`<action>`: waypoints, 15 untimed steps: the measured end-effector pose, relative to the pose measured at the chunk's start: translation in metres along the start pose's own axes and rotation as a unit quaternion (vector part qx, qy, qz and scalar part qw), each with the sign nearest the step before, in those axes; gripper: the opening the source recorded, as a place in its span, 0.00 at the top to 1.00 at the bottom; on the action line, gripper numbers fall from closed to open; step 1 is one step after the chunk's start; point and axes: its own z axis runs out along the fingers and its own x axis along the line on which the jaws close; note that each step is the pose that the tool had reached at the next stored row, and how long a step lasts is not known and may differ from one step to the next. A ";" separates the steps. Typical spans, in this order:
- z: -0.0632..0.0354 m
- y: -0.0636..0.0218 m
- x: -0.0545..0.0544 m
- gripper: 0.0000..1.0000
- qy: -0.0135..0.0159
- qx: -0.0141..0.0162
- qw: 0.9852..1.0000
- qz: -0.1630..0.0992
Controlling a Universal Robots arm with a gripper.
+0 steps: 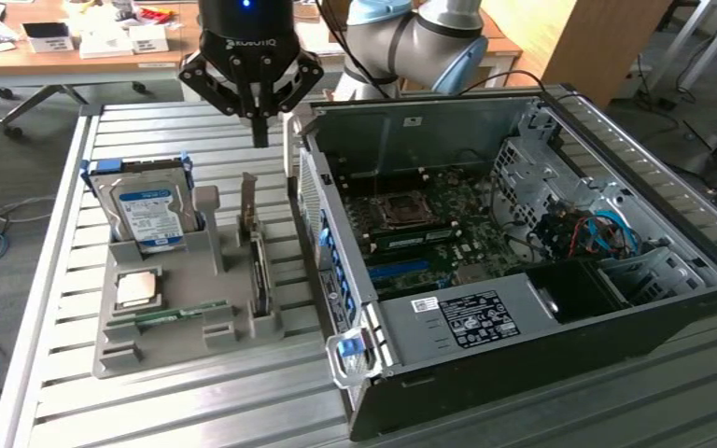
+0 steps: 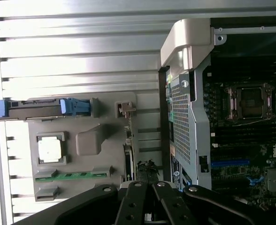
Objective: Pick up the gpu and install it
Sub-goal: 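Reach for the gpu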
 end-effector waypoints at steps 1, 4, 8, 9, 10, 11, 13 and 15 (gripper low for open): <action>0.0000 0.0000 0.000 0.89 0.000 0.000 1.000 0.000; 0.0000 0.0000 0.000 0.89 0.000 0.000 1.000 0.000; -0.0001 0.0000 0.000 0.89 0.000 0.000 1.000 0.000; 0.0000 0.0000 0.000 0.89 0.000 0.000 1.000 0.000; 0.0000 0.0000 0.000 0.89 0.000 0.000 1.000 0.000; 0.0000 0.0000 0.000 0.89 0.000 0.000 1.000 0.000; 0.0000 0.0000 0.000 0.89 0.000 0.000 1.000 0.000; 0.0000 -0.0001 0.000 0.89 0.000 0.000 1.000 0.000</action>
